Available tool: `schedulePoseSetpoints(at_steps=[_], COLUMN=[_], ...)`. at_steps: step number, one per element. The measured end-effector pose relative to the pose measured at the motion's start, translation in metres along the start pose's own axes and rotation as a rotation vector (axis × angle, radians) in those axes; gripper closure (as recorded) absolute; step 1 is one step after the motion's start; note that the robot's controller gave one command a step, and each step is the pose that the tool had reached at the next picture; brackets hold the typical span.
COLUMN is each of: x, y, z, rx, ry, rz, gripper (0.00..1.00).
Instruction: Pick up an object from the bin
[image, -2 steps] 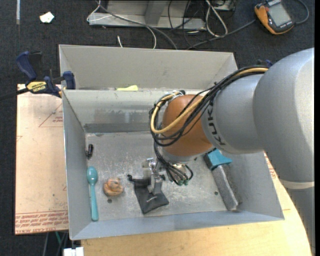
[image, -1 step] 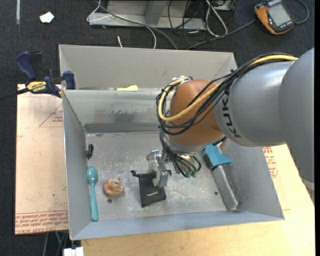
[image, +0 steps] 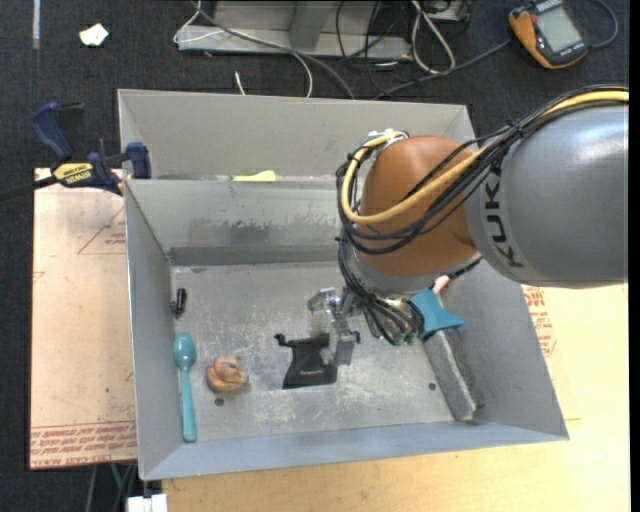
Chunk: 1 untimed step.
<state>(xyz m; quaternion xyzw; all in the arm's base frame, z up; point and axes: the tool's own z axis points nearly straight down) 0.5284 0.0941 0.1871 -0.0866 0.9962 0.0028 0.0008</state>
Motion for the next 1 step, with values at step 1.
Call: schedulePoseSetpoints(at_steps=[1], x=[-0.0117], y=[0.0184], z=[-0.0529], rx=[0.0], ry=[0.005], rz=[0.018], gripper=[1.0])
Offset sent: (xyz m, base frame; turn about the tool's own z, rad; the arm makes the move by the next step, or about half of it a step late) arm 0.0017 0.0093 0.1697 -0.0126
